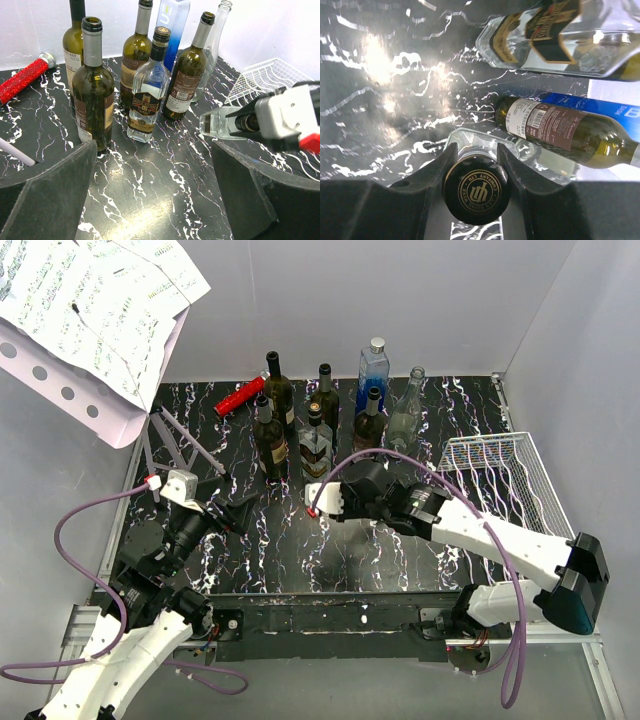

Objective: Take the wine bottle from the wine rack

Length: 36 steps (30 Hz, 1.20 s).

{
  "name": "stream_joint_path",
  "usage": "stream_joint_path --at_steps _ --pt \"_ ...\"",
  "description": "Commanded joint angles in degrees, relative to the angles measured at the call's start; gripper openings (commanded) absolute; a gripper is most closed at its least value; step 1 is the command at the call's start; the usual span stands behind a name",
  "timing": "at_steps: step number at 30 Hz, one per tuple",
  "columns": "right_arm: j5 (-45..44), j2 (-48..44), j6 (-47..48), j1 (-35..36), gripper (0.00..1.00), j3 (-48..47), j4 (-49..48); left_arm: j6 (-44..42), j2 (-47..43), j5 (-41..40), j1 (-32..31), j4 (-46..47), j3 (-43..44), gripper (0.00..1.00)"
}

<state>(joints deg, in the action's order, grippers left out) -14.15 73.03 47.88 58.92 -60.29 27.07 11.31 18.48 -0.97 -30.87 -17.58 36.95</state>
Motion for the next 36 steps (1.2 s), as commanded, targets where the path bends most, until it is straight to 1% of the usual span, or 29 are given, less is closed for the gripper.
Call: stream_joint_path --at_steps 1,5,6,8,10,15,19,21,30,32,36 --pt "-1.32 -3.86 -11.21 0.06 0.01 -7.82 -6.76 -0.59 -0.11 -0.61 -0.06 0.27 -0.04 0.98" --pt "-0.7 -5.18 -18.68 -0.03 0.01 -7.3 -13.78 -0.59 -0.02 -0.52 -0.06 0.18 -0.04 0.98" --pt "-1.57 -5.27 -20.7 -0.12 0.01 -7.21 -15.97 -0.59 -0.02 -0.52 -0.06 0.27 -0.04 0.98" --pt "-6.21 -5.1 -26.4 -0.9 0.01 -7.64 -19.5 -0.59 -0.11 -0.52 -0.06 0.27 -0.04 0.98" --pt "-9.04 -3.96 -30.45 -2.22 0.01 -10.53 -18.29 -0.59 -0.11 -0.52 -0.06 0.27 -0.04 0.98" --pt "-12.13 -1.49 -39.07 -7.66 0.01 -17.83 -9.85 -0.59 -0.02 -0.26 -0.06 0.27 -0.04 0.98" --pt "-9.85 -2.19 -46.02 -12.5 0.01 -17.85 -8.96 -0.5 0.06 -0.17 -0.06 0.27 -0.04 0.98" --pt "-8.44 -2.98 -49.35 -13.91 0.01 -16.36 -10.63 -0.59 0.15 -0.08 -0.06 0.27 -0.04 0.98" --pt "-8.17 -1.93 -56.75 -14.44 0.01 -12.13 -18.36 -0.5 0.77 0.36 -0.06 0.36 -0.03 0.98" --pt "-8.0 -0.97 -57.63 -14.44 0.01 -12.3 -18.72 -0.5 0.86 0.36 -0.06 0.36 -0.04 0.98" --pt "-7.03 1.67 -57.81 -14.35 0.01 -14.24 -16.35 -0.5 0.68 0.09 -0.15 0.36 -0.12 0.98"
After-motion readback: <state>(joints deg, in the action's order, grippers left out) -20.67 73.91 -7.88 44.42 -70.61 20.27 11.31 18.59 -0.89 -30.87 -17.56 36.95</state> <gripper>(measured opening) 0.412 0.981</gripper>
